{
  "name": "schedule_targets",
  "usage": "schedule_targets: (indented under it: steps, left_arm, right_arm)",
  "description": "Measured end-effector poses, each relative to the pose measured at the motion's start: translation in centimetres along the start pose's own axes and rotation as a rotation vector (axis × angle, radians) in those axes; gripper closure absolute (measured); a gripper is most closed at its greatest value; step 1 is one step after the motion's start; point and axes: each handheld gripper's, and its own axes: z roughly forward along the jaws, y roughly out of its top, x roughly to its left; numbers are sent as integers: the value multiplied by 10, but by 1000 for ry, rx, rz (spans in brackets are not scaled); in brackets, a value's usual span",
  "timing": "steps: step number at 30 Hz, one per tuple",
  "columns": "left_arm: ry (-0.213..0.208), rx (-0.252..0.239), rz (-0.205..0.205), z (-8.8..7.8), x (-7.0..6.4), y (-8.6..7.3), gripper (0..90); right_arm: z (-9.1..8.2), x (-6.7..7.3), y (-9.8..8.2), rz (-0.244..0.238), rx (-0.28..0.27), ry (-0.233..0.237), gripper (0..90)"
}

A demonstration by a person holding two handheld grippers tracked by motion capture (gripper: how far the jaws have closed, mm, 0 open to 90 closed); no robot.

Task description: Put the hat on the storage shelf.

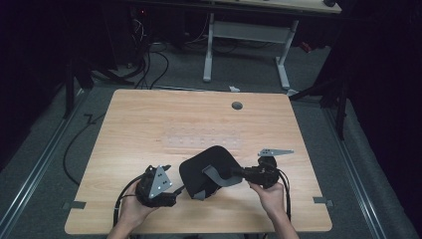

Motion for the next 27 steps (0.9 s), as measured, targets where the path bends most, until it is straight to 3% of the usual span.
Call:
schedule_targets:
  steps: [10, 16, 18, 27]
  left_arm:
    - [-38, 11, 46, 5, -14, -2, 249]
    - [-32, 24, 76, 8, -17, -2, 274]
    - [-53, 27, 83, 6, -18, -2, 354]
    - [-65, 49, 94, 8, -22, -1, 489]
  right_arm:
    - [8, 3, 4, 22, 36, 16, 853]
    - [8, 5, 7, 23, 45, 5, 853]
    - [8, 5, 8, 29, 43, 9, 852]
    - [13, 10, 11, 25, 43, 24, 851]
